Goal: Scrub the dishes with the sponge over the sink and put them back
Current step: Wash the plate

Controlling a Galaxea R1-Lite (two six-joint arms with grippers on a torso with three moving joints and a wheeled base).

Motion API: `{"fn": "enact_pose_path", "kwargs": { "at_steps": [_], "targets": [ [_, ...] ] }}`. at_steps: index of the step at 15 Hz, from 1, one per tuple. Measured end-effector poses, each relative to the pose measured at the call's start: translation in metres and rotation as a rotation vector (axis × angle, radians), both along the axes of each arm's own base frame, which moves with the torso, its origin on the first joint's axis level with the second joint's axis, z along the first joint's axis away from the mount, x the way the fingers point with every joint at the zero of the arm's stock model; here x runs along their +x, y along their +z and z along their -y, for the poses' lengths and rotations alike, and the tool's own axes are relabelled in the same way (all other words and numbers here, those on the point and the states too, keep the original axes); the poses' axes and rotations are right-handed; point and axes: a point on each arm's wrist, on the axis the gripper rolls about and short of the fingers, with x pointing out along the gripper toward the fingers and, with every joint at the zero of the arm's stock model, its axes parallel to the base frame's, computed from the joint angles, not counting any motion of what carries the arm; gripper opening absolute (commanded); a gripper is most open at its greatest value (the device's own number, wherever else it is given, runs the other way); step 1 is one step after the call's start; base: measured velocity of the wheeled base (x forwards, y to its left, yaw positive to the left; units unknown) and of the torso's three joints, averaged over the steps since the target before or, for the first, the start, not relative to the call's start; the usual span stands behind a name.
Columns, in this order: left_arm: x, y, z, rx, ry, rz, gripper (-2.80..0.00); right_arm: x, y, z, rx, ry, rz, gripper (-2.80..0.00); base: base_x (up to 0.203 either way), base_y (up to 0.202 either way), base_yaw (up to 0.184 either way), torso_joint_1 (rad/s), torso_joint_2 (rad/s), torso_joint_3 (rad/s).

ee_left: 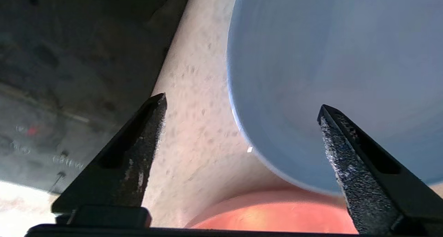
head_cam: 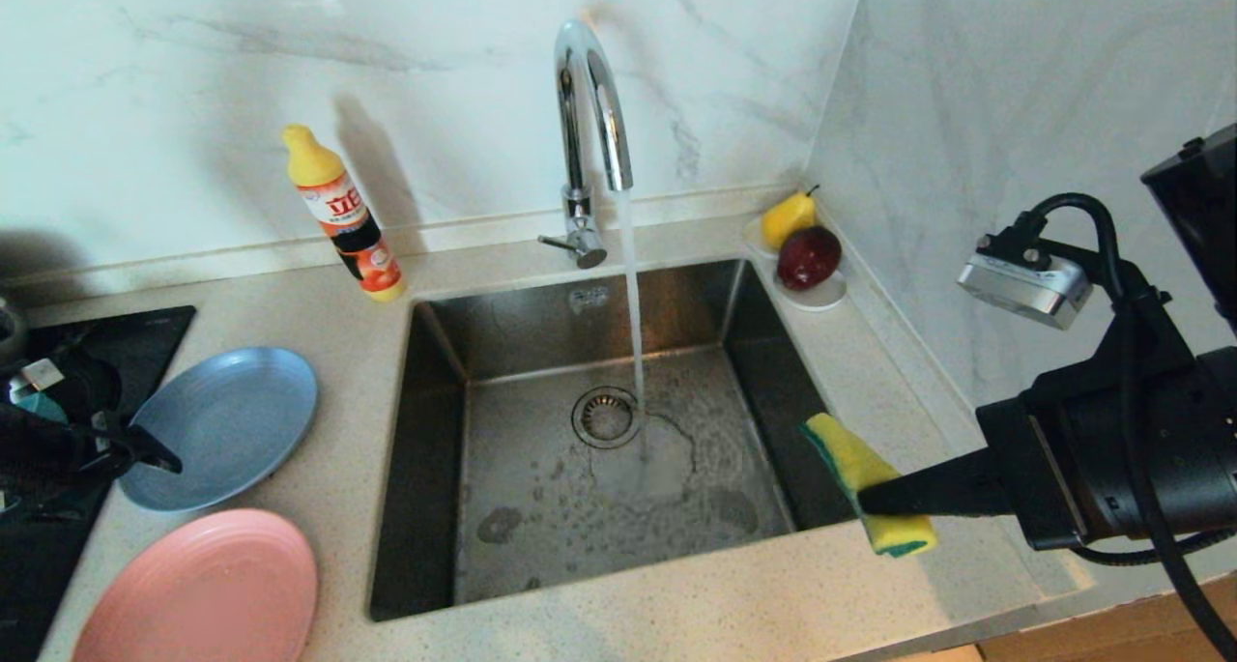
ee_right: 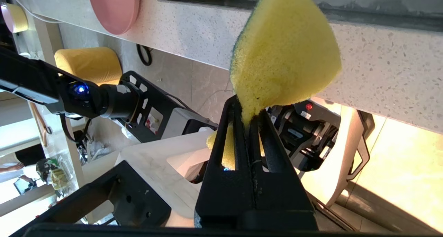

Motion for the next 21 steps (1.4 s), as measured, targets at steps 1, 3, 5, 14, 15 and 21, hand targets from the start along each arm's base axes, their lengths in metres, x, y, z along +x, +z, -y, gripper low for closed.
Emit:
{"fn": "enact_pose_path", "kwargs": {
  "at_steps": [1, 3, 5, 14, 15, 21],
  "targets": [
    [0.001, 0.0, -0.001, 0.004, 0.007, 0.013, 0.0, 0.0, 0.0, 0.0, -0.001, 0.0, -0.001, -2.8, 0.0, 0.0, 0.0, 0.0, 0.0, 0.0],
    [0.004, 0.0, -0.002, 0.004, 0.02, 0.029, 0.0, -0.001, 0.0, 0.001, 0.001, 0.0, 0.002, -2.8, 0.0, 0.0, 0.0, 0.0, 0.0, 0.0],
    [0.008, -0.003, -0.004, 0.003, 0.04, 0.048, 0.0, -0.001, 0.001, 0.001, 0.003, 0.001, 0.003, -2.8, 0.0, 0.0, 0.0, 0.0, 0.0, 0.0],
    [0.015, -0.01, -0.006, -0.07, 0.077, 0.082, 0.0, -0.003, -0.002, 0.002, -0.004, 0.001, -0.005, -2.8, 0.0, 0.0, 0.0, 0.0, 0.0, 0.0],
    [0.016, -0.009, -0.006, -0.076, 0.073, 0.09, 0.0, -0.003, -0.003, 0.002, -0.005, 0.001, -0.006, -2.8, 0.0, 0.0, 0.0, 0.0, 0.0, 0.0],
    [0.025, -0.014, -0.002, -0.067, 0.063, 0.089, 0.0, -0.005, -0.003, 0.005, -0.003, -0.003, -0.004, -2.8, 0.0, 0.0, 0.0, 0.0, 0.0, 0.0]
  ]
}}
